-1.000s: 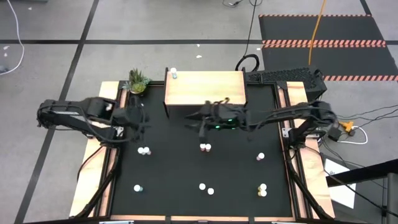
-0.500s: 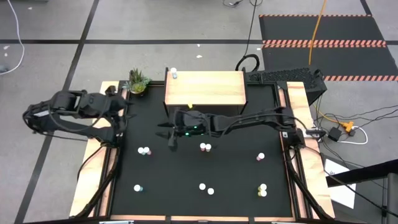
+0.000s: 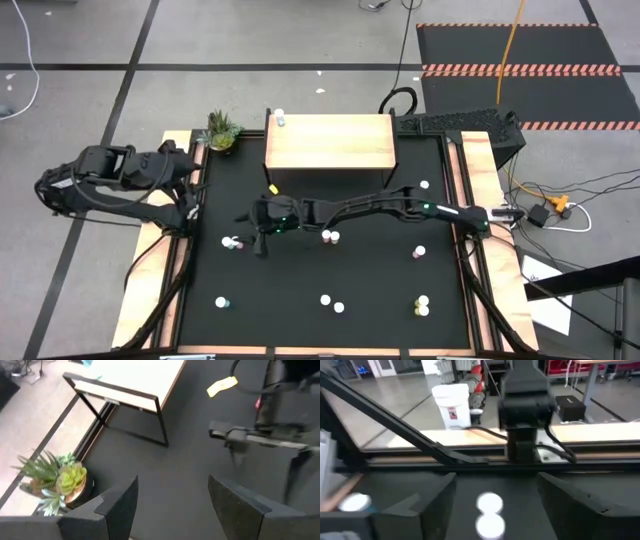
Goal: Pick and place medicine bottles onto shelf by color
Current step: Put the bottom left violet pill bottle on the shelf
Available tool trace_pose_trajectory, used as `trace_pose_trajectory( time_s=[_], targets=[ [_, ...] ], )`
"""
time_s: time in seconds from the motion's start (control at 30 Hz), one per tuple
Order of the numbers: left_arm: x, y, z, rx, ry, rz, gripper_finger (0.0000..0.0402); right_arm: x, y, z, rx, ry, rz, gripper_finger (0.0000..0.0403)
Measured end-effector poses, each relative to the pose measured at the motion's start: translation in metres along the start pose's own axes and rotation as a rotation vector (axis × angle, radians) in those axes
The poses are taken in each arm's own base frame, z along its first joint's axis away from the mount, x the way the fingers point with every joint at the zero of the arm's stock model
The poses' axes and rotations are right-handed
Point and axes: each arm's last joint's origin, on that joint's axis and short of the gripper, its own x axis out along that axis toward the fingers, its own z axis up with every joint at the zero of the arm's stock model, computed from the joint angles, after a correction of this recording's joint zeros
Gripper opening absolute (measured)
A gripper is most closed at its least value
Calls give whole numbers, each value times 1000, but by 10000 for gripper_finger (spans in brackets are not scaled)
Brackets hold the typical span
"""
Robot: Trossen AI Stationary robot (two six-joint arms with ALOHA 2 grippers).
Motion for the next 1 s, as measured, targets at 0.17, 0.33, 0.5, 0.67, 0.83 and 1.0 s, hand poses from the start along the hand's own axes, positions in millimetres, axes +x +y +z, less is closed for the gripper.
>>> trace_pose_trajectory(
  time_s=[0.17,0.33,0.5,0.67,0.83,1.0],
  targets=[
    [0,1,-2,36,23,5,243,19,-11,-14,-54,-16,49,293],
    [0,0,-2,76,26,5,243,32,-13,-30,-72,-2,107,285],
    [0,1,-3,111,32,6,243,35,-8,-43,-81,53,144,278],
    [0,1,-3,136,32,7,243,36,-7,-51,-88,97,147,268],
    [0,1,-3,137,31,14,243,35,-8,-48,-82,87,145,235],
    [0,1,-3,137,28,28,243,35,-9,-50,-79,95,143,184]
  ],
)
